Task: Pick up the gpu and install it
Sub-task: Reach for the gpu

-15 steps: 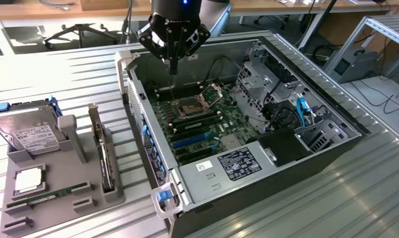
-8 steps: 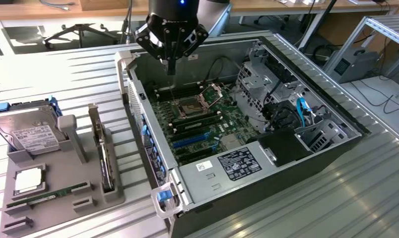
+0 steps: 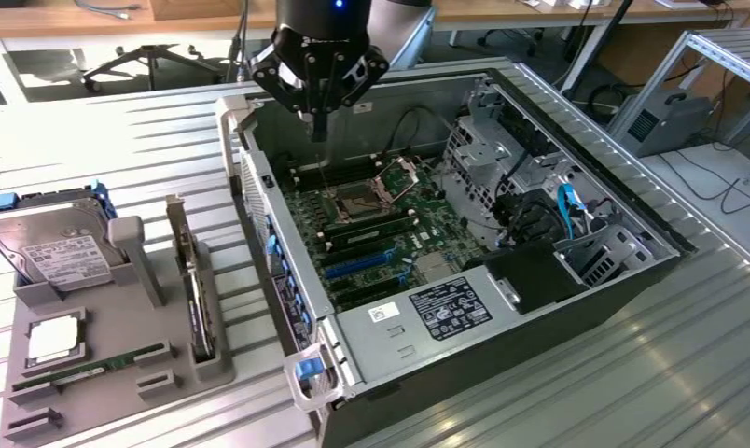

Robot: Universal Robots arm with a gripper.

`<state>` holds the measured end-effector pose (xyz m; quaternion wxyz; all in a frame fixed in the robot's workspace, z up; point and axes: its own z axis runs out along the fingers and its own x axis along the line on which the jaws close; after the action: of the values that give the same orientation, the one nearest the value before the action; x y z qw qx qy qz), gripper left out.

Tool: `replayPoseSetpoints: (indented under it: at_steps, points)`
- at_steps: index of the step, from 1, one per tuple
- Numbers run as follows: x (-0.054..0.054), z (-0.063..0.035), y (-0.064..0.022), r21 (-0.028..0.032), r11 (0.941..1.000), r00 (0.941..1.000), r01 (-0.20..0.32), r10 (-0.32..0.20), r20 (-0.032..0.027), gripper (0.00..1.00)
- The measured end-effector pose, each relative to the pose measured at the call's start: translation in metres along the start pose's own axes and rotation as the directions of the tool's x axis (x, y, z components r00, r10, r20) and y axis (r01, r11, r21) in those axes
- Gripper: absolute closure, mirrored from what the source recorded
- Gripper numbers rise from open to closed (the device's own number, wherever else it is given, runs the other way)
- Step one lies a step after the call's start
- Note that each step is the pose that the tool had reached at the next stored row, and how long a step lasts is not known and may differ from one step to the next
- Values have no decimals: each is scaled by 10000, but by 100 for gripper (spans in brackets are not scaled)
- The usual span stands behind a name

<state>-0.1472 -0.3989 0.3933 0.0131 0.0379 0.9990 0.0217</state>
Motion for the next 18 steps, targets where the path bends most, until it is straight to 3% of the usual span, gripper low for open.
replayPoseSetpoints:
  at_steps: [18]
  points:
    - [72,-2,-5,0,10000,10000,0,0,0,89]
